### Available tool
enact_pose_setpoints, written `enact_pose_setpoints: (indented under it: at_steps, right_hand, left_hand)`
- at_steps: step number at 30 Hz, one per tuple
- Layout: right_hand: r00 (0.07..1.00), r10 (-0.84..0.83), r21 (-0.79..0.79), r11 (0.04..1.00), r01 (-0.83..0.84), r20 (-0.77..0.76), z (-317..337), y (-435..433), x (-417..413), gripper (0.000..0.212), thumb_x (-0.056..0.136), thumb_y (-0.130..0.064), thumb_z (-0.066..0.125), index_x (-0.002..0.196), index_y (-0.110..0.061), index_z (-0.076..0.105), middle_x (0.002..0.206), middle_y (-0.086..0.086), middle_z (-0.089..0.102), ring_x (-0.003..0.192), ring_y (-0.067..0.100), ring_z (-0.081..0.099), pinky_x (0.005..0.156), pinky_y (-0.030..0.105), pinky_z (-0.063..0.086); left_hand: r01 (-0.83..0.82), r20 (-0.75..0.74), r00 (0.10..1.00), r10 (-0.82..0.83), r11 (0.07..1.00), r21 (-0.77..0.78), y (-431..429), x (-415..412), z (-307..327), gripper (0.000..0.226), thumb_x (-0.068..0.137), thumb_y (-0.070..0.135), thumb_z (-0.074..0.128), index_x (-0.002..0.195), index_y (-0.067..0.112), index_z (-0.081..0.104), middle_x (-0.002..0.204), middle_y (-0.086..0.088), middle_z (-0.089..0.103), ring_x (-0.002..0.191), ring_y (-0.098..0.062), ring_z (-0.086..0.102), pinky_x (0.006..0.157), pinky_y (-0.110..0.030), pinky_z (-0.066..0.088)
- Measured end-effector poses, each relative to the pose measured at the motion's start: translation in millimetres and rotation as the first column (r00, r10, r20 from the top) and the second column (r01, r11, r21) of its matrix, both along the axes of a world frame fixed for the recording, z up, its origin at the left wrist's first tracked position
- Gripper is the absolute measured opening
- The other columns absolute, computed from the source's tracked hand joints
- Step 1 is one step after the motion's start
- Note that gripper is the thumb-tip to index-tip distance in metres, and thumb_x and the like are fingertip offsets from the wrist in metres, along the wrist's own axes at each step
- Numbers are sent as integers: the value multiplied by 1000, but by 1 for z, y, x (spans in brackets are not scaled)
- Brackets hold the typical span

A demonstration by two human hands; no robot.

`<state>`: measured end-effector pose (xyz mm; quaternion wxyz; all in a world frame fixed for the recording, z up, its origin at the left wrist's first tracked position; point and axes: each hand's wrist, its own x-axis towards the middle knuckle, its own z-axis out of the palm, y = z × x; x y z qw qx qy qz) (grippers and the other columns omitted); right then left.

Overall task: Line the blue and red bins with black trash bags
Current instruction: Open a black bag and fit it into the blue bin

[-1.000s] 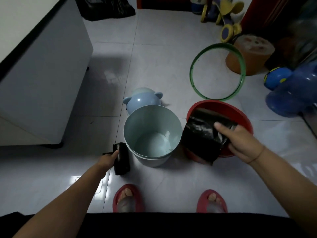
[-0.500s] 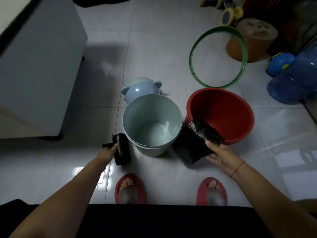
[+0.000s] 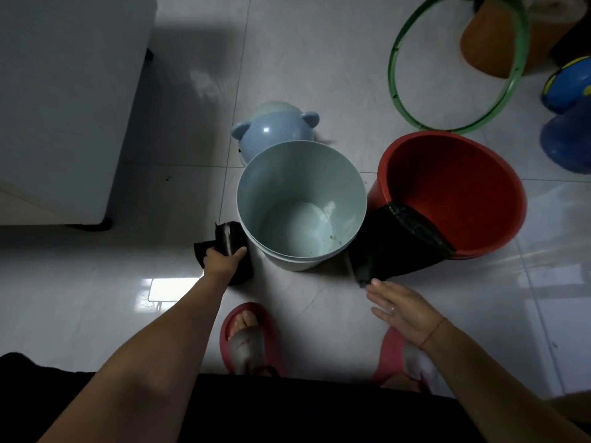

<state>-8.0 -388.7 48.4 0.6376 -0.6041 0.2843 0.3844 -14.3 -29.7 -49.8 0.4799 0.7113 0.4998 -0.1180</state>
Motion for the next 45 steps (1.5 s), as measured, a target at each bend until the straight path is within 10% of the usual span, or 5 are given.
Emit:
enact_pose_setpoints:
  at_steps: [20, 31, 38, 40, 45]
  right_hand:
    - [970, 212, 306, 937, -168, -118, 63, 80, -40, 55, 68, -36, 67, 114, -6, 59, 112, 13, 70, 105, 23, 66, 90, 36, 51]
    - [946, 173, 613, 727, -310, 273, 182, 139, -67, 70, 79, -40, 58, 140, -10, 41, 143, 11, 46, 135, 26, 38, 115, 40, 20]
    - [810, -213, 421, 906, -45, 546, 214, 126, -43, 29, 78, -26, 70, 103, -12, 70, 106, 11, 73, 104, 24, 68, 87, 36, 54]
    - [776, -276, 389, 920, 43, 567, 213, 124, -39, 22, 82, -22, 68, 101, -10, 71, 107, 14, 72, 104, 26, 67, 92, 43, 52]
    - [814, -335, 443, 890, 109, 474, 211, 125, -37, 29, 82, -22, 68, 104, -4, 68, 110, 19, 70, 106, 33, 65, 98, 53, 47]
  left_hand:
    - [-95, 225, 918, 327, 731, -675, -6, -59, 135, 35, 83, 23, 62, 110, 0, 60, 83, -19, 70, 70, -32, 68, 57, -34, 53]
    - [272, 617, 745, 253, 729, -628, -82, -97, 292, 53, 68, 23, 69, 115, -1, 62, 99, -19, 68, 88, -28, 66, 77, -37, 56]
    - [385, 728, 682, 60, 817, -428, -119, -88, 301, 40, 71, 31, 75, 110, 22, 65, 105, -8, 74, 100, -26, 69, 79, -35, 56]
    - [413, 696, 706, 128, 724, -552, -123, -85, 297, 59, 72, 46, 73, 123, 19, 61, 118, -10, 69, 113, -27, 63, 89, -36, 54]
    - [533, 430, 709, 558, -24, -846, -130, -88, 282, 103, 61, 60, 76, 142, 7, 40, 144, -21, 44, 132, -35, 43, 111, -47, 35]
